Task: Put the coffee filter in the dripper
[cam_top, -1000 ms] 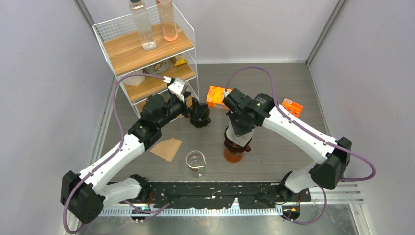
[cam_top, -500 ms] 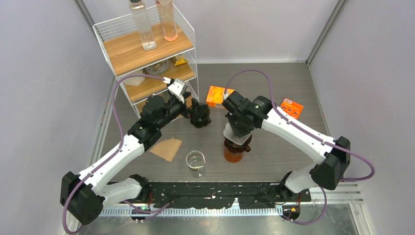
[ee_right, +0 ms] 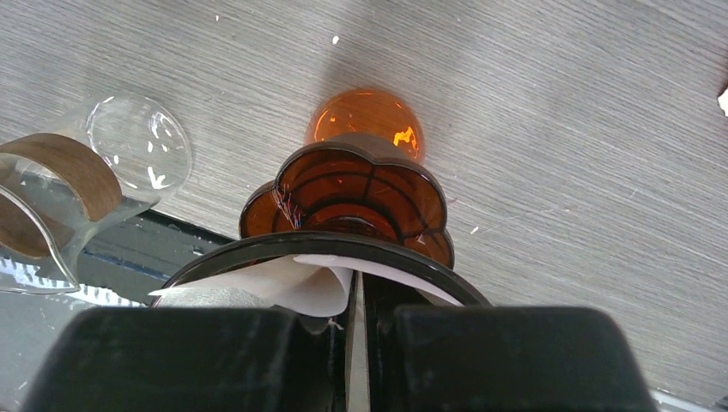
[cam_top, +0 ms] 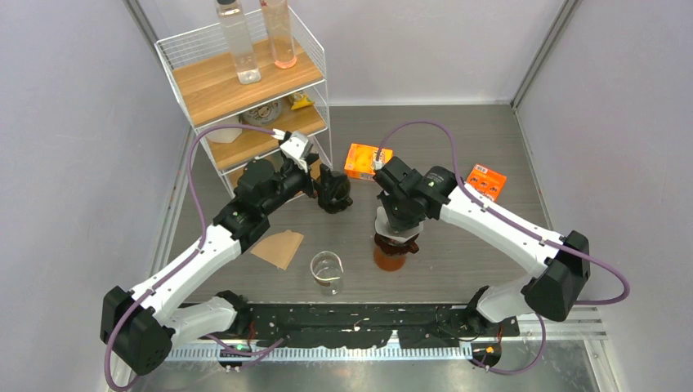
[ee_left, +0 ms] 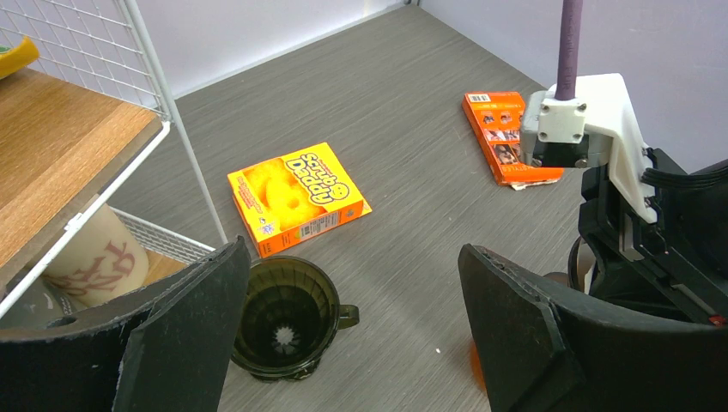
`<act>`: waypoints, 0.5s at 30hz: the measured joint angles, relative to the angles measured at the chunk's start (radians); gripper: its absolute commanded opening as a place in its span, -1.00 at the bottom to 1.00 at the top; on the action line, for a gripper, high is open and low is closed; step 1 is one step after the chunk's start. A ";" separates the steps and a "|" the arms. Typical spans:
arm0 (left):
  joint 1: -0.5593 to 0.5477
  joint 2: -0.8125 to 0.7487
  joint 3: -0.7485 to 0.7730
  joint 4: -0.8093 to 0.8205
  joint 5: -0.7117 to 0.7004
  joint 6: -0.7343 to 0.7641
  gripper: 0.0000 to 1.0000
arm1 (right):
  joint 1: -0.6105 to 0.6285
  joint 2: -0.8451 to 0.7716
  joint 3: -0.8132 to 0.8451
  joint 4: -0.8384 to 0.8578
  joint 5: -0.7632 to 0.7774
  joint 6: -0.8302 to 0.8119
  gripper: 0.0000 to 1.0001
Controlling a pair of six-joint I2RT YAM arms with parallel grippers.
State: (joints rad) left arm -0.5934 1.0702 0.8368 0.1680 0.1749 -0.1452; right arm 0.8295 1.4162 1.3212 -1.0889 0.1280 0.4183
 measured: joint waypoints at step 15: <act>0.000 0.000 0.000 0.000 -0.010 0.000 0.99 | 0.000 -0.050 -0.084 0.110 -0.010 -0.026 -0.76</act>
State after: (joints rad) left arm -0.5934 1.0702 0.8368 0.1680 0.1654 -0.1452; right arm 0.8291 1.3659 1.2373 -0.9791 0.1181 0.3920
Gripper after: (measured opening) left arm 0.994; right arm 0.122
